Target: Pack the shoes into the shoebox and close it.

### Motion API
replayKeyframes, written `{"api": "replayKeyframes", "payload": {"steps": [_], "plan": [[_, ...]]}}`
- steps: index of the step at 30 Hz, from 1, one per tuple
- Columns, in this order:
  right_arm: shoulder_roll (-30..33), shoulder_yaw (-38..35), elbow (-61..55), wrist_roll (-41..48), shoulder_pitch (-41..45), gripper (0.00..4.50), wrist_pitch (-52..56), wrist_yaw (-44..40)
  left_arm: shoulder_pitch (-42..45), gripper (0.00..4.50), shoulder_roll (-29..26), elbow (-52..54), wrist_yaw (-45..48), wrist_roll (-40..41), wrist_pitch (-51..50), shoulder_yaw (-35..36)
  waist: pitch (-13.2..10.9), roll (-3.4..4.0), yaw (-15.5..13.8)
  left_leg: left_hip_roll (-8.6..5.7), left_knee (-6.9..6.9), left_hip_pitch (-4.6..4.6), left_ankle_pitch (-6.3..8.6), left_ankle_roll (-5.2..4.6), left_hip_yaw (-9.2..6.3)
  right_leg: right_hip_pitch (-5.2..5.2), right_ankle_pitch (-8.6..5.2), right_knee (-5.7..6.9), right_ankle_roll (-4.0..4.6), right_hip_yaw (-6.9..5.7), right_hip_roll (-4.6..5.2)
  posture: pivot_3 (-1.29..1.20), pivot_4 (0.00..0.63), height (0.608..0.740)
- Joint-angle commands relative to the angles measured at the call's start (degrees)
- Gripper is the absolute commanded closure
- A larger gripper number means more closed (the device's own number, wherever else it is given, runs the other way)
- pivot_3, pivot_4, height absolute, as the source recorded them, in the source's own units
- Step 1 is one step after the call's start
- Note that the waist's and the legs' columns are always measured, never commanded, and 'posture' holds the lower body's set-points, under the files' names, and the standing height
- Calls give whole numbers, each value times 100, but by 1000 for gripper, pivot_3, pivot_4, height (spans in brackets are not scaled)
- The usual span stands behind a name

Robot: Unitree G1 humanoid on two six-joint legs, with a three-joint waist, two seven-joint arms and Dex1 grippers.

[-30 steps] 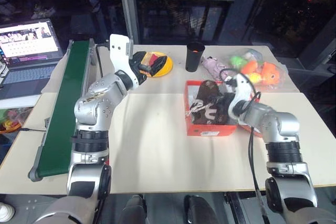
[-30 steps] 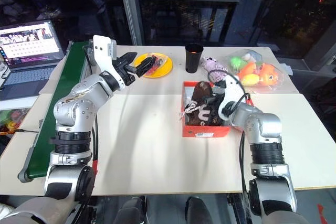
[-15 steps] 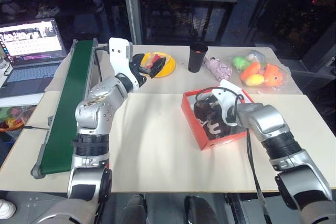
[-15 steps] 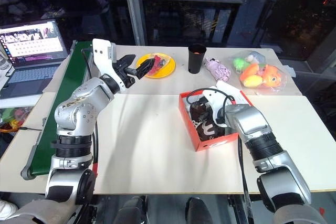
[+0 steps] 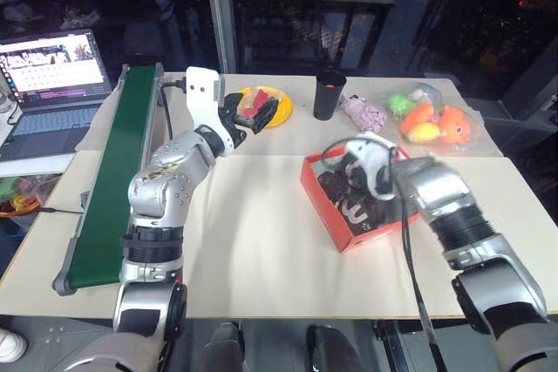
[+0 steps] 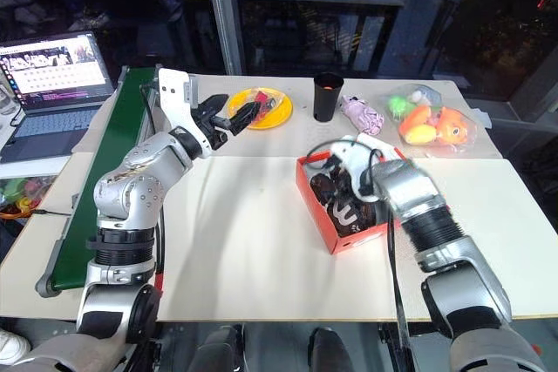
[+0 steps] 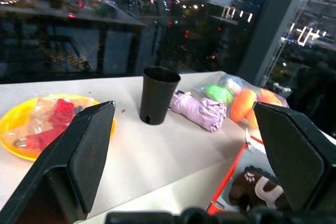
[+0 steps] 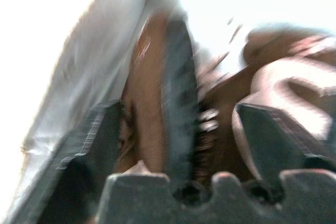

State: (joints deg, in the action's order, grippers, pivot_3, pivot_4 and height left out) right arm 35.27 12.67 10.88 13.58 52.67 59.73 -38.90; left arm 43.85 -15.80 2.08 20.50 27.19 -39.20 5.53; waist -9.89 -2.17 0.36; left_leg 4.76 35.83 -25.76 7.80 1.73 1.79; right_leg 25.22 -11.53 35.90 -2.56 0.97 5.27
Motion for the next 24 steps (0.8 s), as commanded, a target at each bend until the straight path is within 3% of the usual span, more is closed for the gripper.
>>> {"api": "replayKeyframes", "payload": {"steps": [1,5,10,13,18,19,24], "plan": [[232,-980,-972,536,427,29,825,-42,137,0,-350,241,682,-11,-61,-381,0,0,13,1,-1,1,0,0,0,0,0,0,0,-1,-1,0,150,736],[783,-1745,-1993,1061,355,29,1744,-189,315,0,-1182,385,2170,-25,-110,-1163,-1,2,18,2,-6,1,2,-2,-2,4,-2,1,2,-2,-2,0,150,736],[1306,-2615,-3555,1504,-1474,29,2266,-244,364,0,-1624,361,3264,74,-103,-1610,1,-1,-63,1,-2,-3,5,-4,-2,-8,-14,-15,14,-4,3,0,150,736],[1115,-3396,-4321,1650,-2532,29,2703,-94,413,0,-1696,259,3658,77,-110,-1726,-1,-1,-99,-1,8,-8,6,-5,-2,-3,-27,-6,13,2,4,0,150,736],[257,-4426,-4891,1370,-4067,1423,2279,500,510,0,-1748,162,4090,-65,-84,-1933,1,-2,-78,-1,15,7,5,-6,-3,-11,-44,2,-8,10,0,0,150,736],[87,-4551,-4936,1361,-4250,1881,2137,576,528,0,-1746,133,4116,-102,-69,-1944,3,-3,-84,0,13,17,6,-6,-3,-20,-47,-1,-6,9,-1,0,150,736],[-365,-4406,-4598,947,-5404,3642,768,866,596,0,-1796,32,4161,-304,3,-1957,2,2,-63,-4,13,21,7,-8,-3,-22,-51,-1,-8,16,1,0,150,736]]}}
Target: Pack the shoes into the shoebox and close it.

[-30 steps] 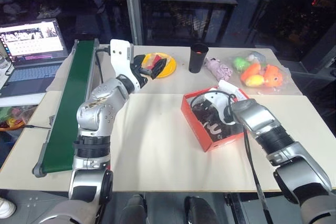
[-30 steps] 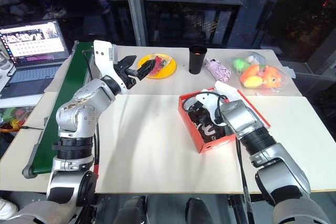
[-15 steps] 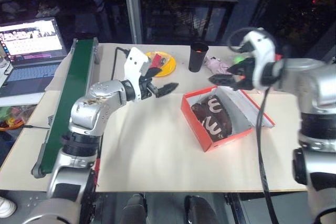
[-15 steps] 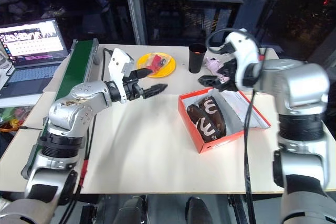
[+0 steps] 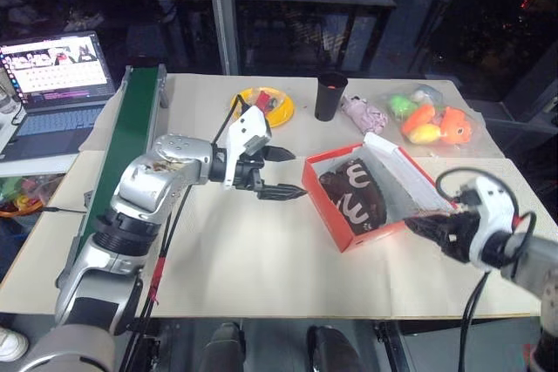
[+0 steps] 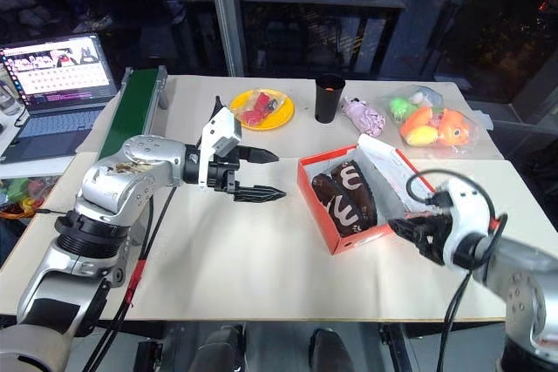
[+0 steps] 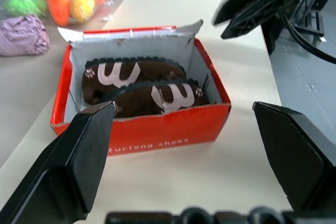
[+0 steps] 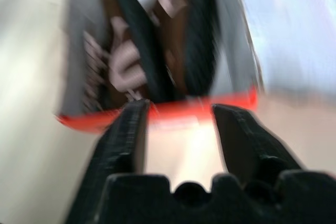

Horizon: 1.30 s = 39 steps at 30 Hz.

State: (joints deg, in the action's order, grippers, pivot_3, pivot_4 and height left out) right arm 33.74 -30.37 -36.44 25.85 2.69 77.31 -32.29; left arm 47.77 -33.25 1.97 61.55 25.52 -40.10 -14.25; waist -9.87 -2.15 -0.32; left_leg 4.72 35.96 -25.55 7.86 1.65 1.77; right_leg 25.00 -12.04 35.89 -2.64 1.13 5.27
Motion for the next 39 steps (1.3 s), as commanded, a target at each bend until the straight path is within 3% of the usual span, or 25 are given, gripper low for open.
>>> {"api": "replayKeyframes", "payload": {"steps": [1,3,11,21,32,39], "plan": [[-295,-18,336,-413,-603,3850,-1321,265,207,0,-70,49,58,-181,89,15,0,0,5,1,1,1,0,0,0,0,0,1,0,0,0,0,150,736],[-196,399,746,-878,-989,4488,-2090,403,198,0,-102,81,57,-226,61,28,0,0,3,0,1,1,0,0,0,-2,-1,0,0,0,0,0,150,736],[-734,992,2095,-1741,-647,4488,-4216,1319,62,0,-309,378,-12,-231,-228,190,1,2,123,0,1,7,0,-1,0,-2,0,4,0,3,-1,0,150,736],[-953,1680,4506,-2465,211,4488,-7025,1772,91,0,-473,573,-79,-218,-570,283,0,3,120,-3,-2,6,0,-1,0,-3,-1,3,-2,6,0,0,150,736],[-806,1811,5611,-2855,872,4488,-8489,2259,109,0,-624,768,-81,-211,-839,261,0,3,128,-3,-4,11,0,-1,0,-6,2,5,-7,7,-1,0,150,736],[-518,1856,5401,-3244,813,4488,-8932,2484,91,0,-600,814,-83,-221,-879,232,0,3,128,-3,-5,11,0,-1,0,-6,5,6,-12,7,-2,0,150,736]]}}
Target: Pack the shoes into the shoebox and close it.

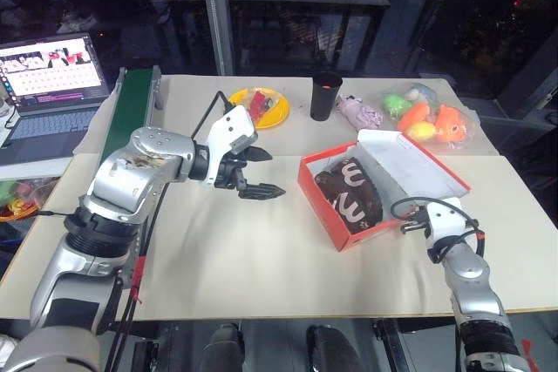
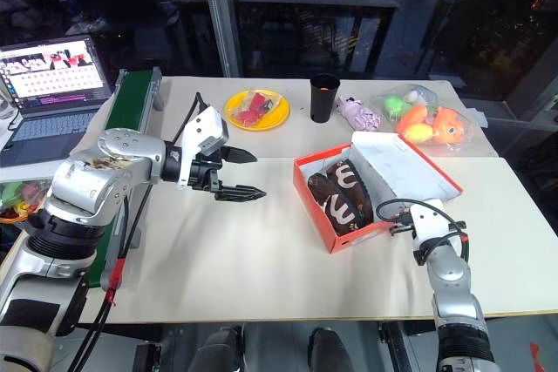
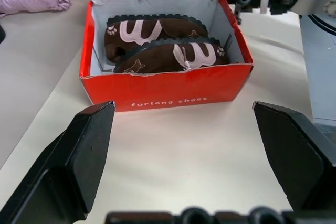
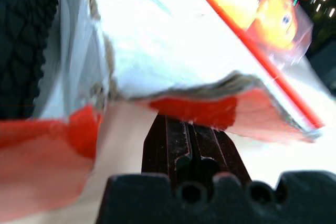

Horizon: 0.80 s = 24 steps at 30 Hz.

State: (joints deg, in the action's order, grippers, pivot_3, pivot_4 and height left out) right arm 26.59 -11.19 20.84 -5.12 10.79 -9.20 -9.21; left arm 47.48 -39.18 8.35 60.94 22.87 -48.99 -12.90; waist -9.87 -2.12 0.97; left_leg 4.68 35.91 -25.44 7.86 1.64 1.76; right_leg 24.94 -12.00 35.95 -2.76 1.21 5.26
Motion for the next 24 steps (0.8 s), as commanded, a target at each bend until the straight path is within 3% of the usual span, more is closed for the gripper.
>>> {"api": "replayKeyframes", "payload": {"steps": [1,15,24], "plan": [[206,-114,-425,-126,-22,4488,-258,196,119,0,12,172,-20,50,14,88,0,0,-2,0,1,0,0,0,0,0,0,0,1,0,0,0,150,736],[287,-756,-3359,577,-626,4488,1178,-166,250,0,85,-104,47,-88,245,45,0,0,-16,-1,4,5,0,0,0,-5,0,6,0,2,1,0,150,736],[-245,-3,-3573,2023,519,4488,3244,-957,216,0,247,-150,-44,-81,277,57,0,0,12,0,7,19,0,0,0,-16,-5,10,11,5,-1,0,150,736]]}}
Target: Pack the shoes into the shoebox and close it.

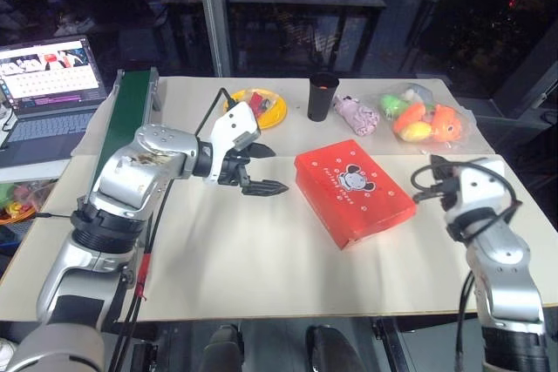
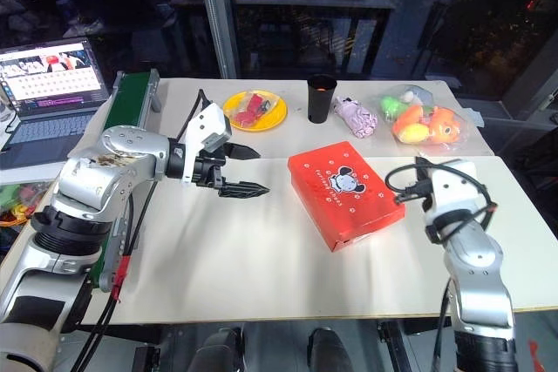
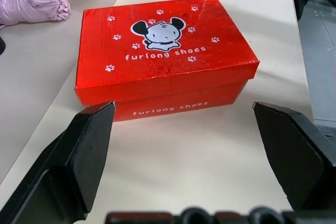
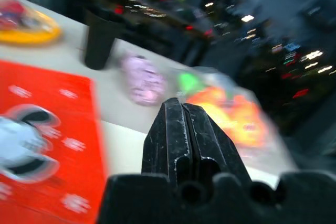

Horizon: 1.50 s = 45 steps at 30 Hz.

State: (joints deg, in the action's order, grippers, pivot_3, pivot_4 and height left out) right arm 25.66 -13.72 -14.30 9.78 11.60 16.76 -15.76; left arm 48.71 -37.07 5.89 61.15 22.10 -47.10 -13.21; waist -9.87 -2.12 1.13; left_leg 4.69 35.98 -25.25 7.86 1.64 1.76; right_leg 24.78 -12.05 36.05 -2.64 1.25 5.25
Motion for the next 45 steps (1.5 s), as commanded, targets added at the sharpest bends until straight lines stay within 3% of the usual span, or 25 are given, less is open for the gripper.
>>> {"api": "replayKeyframes", "payload": {"steps": [1,6,9,17,18,19,25,30,36,45], "plan": [[-226,384,32,669,581,4488,882,-426,66,0,51,112,-83,-2,82,95,0,0,-3,0,0,0,0,0,0,0,0,1,0,0,0,0,150,736],[-396,1050,550,776,1007,4488,1534,-873,-84,0,45,223,-185,17,37,143,0,0,-39,0,-3,-3,2,-4,0,1,11,0,-11,0,-1,0,150,736],[-434,1715,1430,222,1163,4488,1287,-969,-213,0,12,335,-282,31,11,205,0,0,-45,0,-1,-6,3,-4,0,1,14,0,-13,-1,-1,0,150,736],[-518,1811,1795,151,919,4488,1063,-1174,-500,0,-55,539,-506,70,-76,300,8,-13,-18,2,-6,55,4,-3,-1,-58,-9,-6,-5,-1,-4,0,150,736],[-530,1695,1657,263,902,3944,1135,-1185,-547,0,-63,544,-518,69,-61,306,8,-13,-21,2,-7,57,4,-3,-1,-59,-10,-5,-4,-1,-4,0,150,736],[-518,1541,1400,429,893,3758,1251,-1219,-613,0,-28,523,-564,85,-29,354,8,-13,-27,2,-8,57,4,-3,-1,-59,-10,-5,-4,-1,-4,0,150,736],[-182,601,103,1001,771,1686,1743,-1112,-1108,0,566,220,-1177,-109,1047,717,3,-6,-65,0,-7,32,4,-3,-1,-41,-9,-6,-6,-2,0,0,150,736],[17,-401,-924,1279,-163,76,1918,-829,-1861,0,1029,-100,-1516,-274,2104,966,5,-5,-115,-2,-9,30,5,-5,-1,-42,-10,-12,-6,-2,0,0,150,736],[-344,-1278,-1293,1299,-1325,76,1382,-408,-2697,0,1336,-197,-1815,-496,2733,910,6,-2,-122,-2,-4,35,6,-6,0,-47,-10,-12,-3,-2,3,0,150,736],[-1164,-996,94,390,-2650,76,-510,-138,-3799,0,1970,-616,-2771,-1081,3919,975,18,15,-109,-1,-7,36,8,-4,0,-47,-12,-22,-2,-2,4,0,150,736]]}}
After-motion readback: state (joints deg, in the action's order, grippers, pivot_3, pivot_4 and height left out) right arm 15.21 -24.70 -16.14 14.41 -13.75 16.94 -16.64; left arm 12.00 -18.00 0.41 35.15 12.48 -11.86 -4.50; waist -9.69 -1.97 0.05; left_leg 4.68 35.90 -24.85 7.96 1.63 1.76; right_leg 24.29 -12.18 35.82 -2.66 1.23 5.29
